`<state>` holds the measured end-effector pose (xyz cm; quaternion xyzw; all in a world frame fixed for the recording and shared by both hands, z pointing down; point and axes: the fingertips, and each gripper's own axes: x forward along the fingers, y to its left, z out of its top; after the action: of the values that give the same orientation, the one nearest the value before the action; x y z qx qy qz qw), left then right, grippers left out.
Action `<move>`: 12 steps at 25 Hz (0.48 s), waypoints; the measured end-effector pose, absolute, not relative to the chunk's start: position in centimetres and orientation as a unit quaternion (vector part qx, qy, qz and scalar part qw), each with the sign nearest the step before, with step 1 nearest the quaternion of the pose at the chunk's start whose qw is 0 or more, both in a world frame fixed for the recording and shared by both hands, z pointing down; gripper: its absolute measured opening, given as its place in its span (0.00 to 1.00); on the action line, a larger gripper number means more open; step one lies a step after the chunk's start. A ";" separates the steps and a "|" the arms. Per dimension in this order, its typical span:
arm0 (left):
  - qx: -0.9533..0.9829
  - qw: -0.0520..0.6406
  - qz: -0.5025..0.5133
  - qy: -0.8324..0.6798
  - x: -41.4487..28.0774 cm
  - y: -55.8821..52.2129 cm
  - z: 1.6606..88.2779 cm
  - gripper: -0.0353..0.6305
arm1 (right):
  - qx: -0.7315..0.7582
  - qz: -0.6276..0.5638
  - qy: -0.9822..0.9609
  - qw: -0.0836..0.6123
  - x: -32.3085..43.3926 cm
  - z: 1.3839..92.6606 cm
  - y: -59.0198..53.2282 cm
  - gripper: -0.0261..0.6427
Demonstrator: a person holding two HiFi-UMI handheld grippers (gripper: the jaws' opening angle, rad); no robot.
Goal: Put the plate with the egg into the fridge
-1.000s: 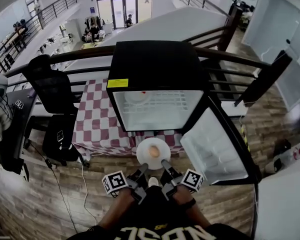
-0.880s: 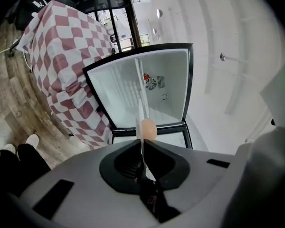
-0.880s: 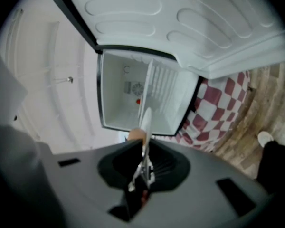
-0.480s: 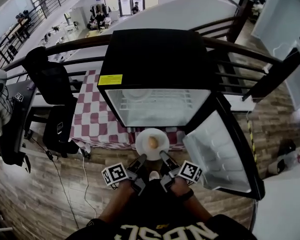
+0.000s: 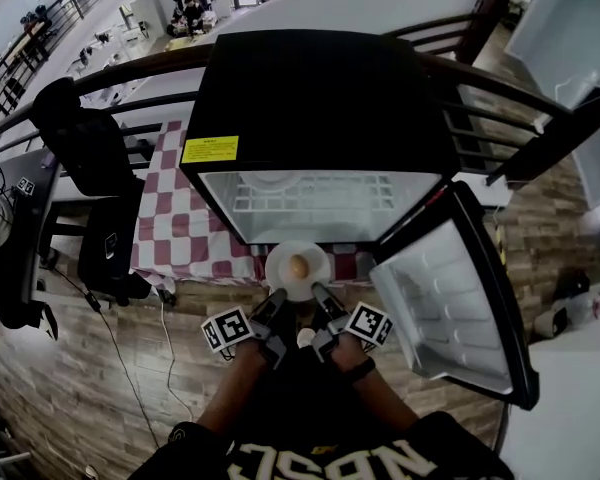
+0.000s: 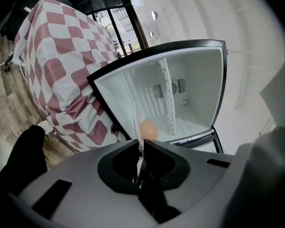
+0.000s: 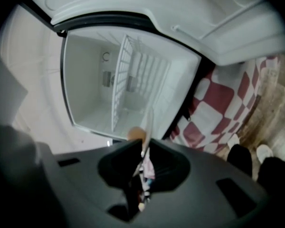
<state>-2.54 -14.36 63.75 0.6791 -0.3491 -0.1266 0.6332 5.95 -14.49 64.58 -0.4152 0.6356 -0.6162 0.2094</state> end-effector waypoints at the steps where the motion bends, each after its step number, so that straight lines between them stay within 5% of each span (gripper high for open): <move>1: 0.676 0.634 -0.123 -0.354 -2.7 -14.7 64.3 0.11 | -0.416 -0.615 0.637 0.208 5.8 65.1 -14.9 0.10; 12: 0.645 0.654 -0.118 -0.377 -4.4 -19.1 69.0 0.11 | -0.436 -0.599 0.647 0.180 4.2 68.8 -19.6 0.10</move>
<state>-4.39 -19.08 68.98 0.6449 -0.3774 -0.1177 0.6541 4.20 -19.64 68.82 -0.4357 0.6470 -0.5993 0.1802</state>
